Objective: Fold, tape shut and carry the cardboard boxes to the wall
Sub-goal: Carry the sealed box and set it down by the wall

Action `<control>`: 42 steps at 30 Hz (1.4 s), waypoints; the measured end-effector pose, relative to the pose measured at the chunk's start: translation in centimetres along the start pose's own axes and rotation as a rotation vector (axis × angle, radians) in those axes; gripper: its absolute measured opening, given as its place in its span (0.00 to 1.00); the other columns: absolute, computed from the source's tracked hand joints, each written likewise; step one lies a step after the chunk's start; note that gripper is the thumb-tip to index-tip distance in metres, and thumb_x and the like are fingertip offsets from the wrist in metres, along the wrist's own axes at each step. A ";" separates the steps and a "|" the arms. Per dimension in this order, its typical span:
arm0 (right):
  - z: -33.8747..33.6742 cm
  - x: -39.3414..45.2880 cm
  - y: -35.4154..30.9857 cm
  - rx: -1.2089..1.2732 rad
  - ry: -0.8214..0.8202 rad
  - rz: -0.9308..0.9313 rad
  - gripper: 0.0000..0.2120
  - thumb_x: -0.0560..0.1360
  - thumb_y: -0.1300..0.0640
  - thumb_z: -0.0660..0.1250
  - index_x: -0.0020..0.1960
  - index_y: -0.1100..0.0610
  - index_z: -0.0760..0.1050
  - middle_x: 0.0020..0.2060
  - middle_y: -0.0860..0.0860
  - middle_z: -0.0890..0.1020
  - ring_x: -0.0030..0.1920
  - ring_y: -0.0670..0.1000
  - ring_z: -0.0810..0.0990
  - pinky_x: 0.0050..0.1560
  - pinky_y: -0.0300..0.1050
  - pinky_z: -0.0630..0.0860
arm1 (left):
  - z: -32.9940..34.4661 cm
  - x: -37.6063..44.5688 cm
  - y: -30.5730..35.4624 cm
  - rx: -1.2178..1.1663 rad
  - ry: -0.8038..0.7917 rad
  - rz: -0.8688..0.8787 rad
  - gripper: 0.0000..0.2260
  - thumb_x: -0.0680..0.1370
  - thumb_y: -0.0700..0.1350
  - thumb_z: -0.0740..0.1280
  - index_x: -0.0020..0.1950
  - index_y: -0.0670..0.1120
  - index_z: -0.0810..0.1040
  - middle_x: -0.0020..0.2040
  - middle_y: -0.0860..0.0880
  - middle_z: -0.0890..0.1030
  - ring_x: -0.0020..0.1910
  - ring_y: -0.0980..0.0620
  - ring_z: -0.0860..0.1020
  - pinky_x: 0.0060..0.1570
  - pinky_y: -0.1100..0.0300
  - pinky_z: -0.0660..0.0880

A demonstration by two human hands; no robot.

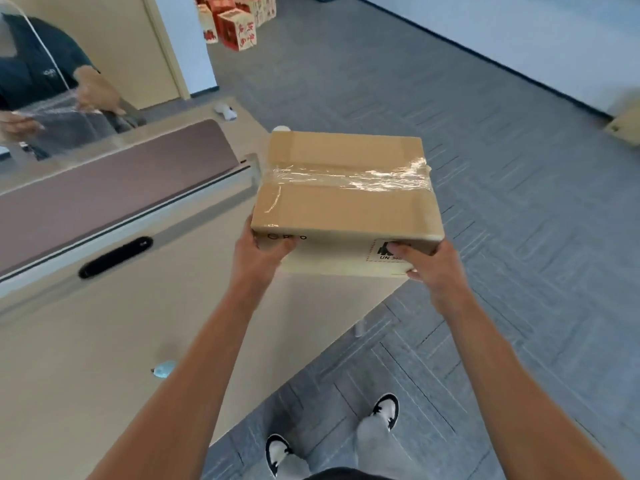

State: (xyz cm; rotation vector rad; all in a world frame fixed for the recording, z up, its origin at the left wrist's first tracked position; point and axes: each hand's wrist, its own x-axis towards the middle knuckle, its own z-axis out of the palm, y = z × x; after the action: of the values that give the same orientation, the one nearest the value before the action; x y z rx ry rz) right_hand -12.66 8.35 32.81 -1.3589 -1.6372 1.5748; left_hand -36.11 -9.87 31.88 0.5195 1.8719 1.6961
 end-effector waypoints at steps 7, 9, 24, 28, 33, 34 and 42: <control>-15.3 2.1 -0.4 0.124 0.191 -0.014 0.25 0.67 0.51 0.84 0.61 0.49 0.80 0.47 0.43 0.88 0.51 0.45 0.86 0.48 0.48 0.81 | 16.6 1.2 4.0 -0.007 -0.220 0.036 0.27 0.70 0.46 0.81 0.67 0.58 0.77 0.56 0.51 0.85 0.59 0.49 0.83 0.49 0.44 0.82; -20.1 3.3 -0.4 0.164 0.229 -0.014 0.26 0.67 0.51 0.84 0.63 0.49 0.80 0.48 0.43 0.88 0.48 0.43 0.86 0.47 0.46 0.80 | 22.1 1.5 5.2 0.001 -0.253 0.031 0.26 0.69 0.47 0.81 0.64 0.58 0.77 0.55 0.52 0.85 0.58 0.51 0.83 0.54 0.41 0.83; -51.0 13.1 2.5 0.289 0.565 0.001 0.26 0.68 0.54 0.84 0.63 0.51 0.79 0.49 0.45 0.89 0.45 0.40 0.87 0.42 0.45 0.80 | 61.8 5.1 9.9 0.077 -0.603 0.036 0.29 0.72 0.45 0.81 0.69 0.49 0.73 0.56 0.53 0.80 0.58 0.52 0.82 0.55 0.39 0.83; -57.7 17.0 3.3 0.289 0.671 0.026 0.27 0.68 0.53 0.84 0.64 0.51 0.79 0.49 0.45 0.88 0.46 0.41 0.87 0.44 0.48 0.82 | 72.1 7.6 10.0 0.107 -0.720 0.044 0.24 0.72 0.45 0.81 0.64 0.52 0.74 0.56 0.52 0.80 0.58 0.51 0.81 0.55 0.37 0.82; -65.2 24.8 2.6 0.312 0.777 0.033 0.27 0.68 0.54 0.84 0.64 0.51 0.78 0.50 0.46 0.88 0.46 0.41 0.87 0.40 0.43 0.81 | 85.2 13.1 10.8 0.105 -0.839 0.056 0.22 0.73 0.46 0.80 0.62 0.52 0.74 0.55 0.53 0.80 0.56 0.52 0.81 0.55 0.36 0.82; -66.7 26.7 2.1 0.314 0.797 0.036 0.28 0.68 0.54 0.84 0.64 0.51 0.78 0.51 0.46 0.88 0.46 0.41 0.87 0.40 0.42 0.81 | 87.7 14.5 11.3 0.103 -0.861 0.053 0.23 0.73 0.46 0.80 0.63 0.52 0.74 0.56 0.53 0.81 0.57 0.52 0.82 0.55 0.37 0.82; -77.4 42.7 -3.4 0.333 0.905 0.029 0.27 0.67 0.53 0.84 0.62 0.48 0.78 0.50 0.43 0.87 0.46 0.40 0.86 0.42 0.43 0.80 | 106.3 26.2 16.9 0.101 -0.950 0.078 0.24 0.73 0.47 0.80 0.65 0.56 0.75 0.57 0.55 0.82 0.58 0.53 0.82 0.55 0.39 0.83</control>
State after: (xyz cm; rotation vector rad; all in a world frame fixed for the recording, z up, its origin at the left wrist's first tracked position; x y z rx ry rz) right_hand 36.99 81.09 40.66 -1.5649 -0.7708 0.9329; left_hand 9.48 90.76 39.80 1.1928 1.2285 1.0701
